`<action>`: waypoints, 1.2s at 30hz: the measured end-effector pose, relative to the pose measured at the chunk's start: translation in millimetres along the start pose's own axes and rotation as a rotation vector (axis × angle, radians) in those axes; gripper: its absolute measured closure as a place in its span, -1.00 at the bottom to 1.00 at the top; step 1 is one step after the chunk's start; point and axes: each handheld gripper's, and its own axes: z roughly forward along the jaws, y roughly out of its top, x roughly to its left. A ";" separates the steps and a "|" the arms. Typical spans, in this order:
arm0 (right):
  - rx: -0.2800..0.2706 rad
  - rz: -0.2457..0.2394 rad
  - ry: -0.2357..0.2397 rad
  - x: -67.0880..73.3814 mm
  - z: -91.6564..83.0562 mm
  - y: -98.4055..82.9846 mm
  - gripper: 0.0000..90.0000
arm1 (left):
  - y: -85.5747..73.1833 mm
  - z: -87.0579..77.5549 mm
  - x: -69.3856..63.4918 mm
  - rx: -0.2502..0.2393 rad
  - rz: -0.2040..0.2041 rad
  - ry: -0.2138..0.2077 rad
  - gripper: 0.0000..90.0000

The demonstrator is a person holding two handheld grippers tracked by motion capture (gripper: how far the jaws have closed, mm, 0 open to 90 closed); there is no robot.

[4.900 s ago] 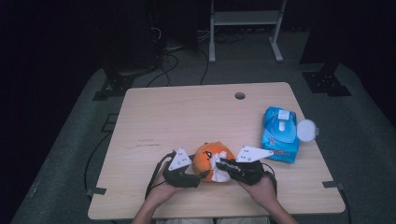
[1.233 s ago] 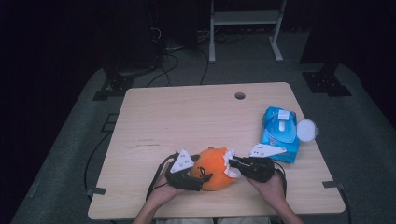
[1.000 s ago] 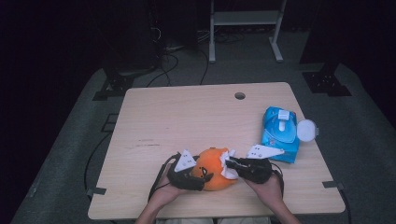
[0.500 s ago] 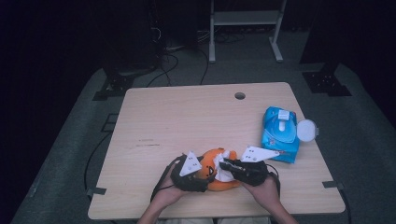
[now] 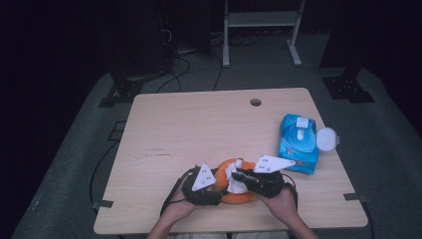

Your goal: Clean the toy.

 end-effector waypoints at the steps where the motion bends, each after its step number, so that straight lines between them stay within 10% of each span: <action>1: 0.003 0.014 -0.023 -5.6 -2.3 -1.5 0.79 | -0.3 -0.3 0.6 -0.012 -0.015 -0.009 -0.29; 5: 0.027 0.026 -0.048 -16.3 -11.1 -12.3 0.79 | 0.6 -1.5 16.8 -0.050 -0.221 -0.038 -0.70; 7: 0.029 0.013 -0.026 -10.1 -12.7 -11.6 0.79 | -1.6 -0.6 19.7 -0.056 -0.252 -0.076 -0.66; 15: 0.003 -0.022 0.025 2.6 -1.0 3.2 0.79 | 4.1 -0.9 -3.7 -0.024 -0.014 -0.037 -0.24; 17: 0.013 -0.014 -0.014 -4.9 -5.0 0.8 0.79 | 3.9 -1.8 -2.1 -0.039 -0.038 -0.044 -0.29; 21: 0.034 -0.024 -0.039 -8.0 -14.1 -8.0 0.79 | 6.8 -1.4 11.2 -0.064 -0.215 -0.063 -0.68; 30: 0.027 -0.066 0.028 7.6 -0.9 7.2 0.78 | 8.2 -0.6 -5.3 -0.031 -0.027 -0.047 -0.24; 34: 0.045 -0.047 -0.040 -9.6 -9.0 0.3 0.79 | 7.4 -1.2 -2.8 -0.051 -0.060 -0.060 -0.31; 36: 0.058 -0.037 -0.059 -12.2 -13.7 -4.4 0.79 | 11.6 -0.4 3.2 -0.057 -0.158 -0.065 -0.55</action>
